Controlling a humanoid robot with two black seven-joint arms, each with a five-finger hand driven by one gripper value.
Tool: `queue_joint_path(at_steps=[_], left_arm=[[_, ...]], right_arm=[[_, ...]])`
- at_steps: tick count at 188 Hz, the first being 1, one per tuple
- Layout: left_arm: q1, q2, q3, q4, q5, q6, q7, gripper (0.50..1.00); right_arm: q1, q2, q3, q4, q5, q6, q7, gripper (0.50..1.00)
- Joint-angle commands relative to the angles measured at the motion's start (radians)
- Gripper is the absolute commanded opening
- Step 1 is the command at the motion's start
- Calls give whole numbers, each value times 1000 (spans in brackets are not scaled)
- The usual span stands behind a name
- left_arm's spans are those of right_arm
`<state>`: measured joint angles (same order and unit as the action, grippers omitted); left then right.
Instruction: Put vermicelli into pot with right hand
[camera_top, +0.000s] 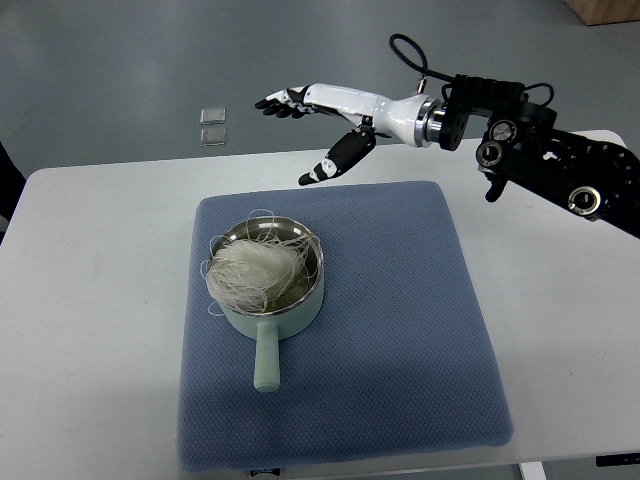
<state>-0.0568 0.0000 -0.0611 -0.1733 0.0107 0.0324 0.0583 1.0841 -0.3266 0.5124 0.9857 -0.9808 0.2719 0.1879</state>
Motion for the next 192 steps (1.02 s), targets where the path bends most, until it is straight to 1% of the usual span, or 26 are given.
queue_joint_path(at_steps=[1,13,18,22,31,51,54,73,99,115,120,140,192], left_arm=[[0,0,-2,1,0,-2,0,1000],[0,0,0,1,0,-2,0,1000],[0,0,0,3,0,0,0,1000],[0,0,0,3,0,0,0,1000],[0,0,0,3,0,0,0,1000],[0,0,1,3,0,0,0,1000],[2,0,1,3,0,0,0,1000],[2,0,1,3,0,0,0,1000],[0,0,1,1,0,0,-2,1000],[0,0,1,3,-1,0,0,1000],[0,0,3,1,-1,-2,0,1000],[0,0,3,3,-1,0,0,1000],[-1,0,3,3,-1,0,-2,1000]], right_arm=[[-50,-9,67,-78,159,-16,-25,901],[-78,-3,112,-148,249,-34,-44,901],[-92,1,130,-183,295,-53,-50,899],[-96,4,137,-193,312,-59,-51,899],[-118,11,164,-242,396,-99,-64,899],[-150,15,173,-289,545,-161,-81,899],[-162,20,173,-295,590,-180,-82,901],[-207,20,175,-302,700,-218,-82,901],[-256,26,175,-302,794,-235,-74,903],[-279,32,176,-299,820,-252,-70,907],[-289,34,178,-298,821,-260,-68,926],[-305,40,183,-299,821,-283,-47,926],[-303,40,201,-299,821,-275,-44,926]])
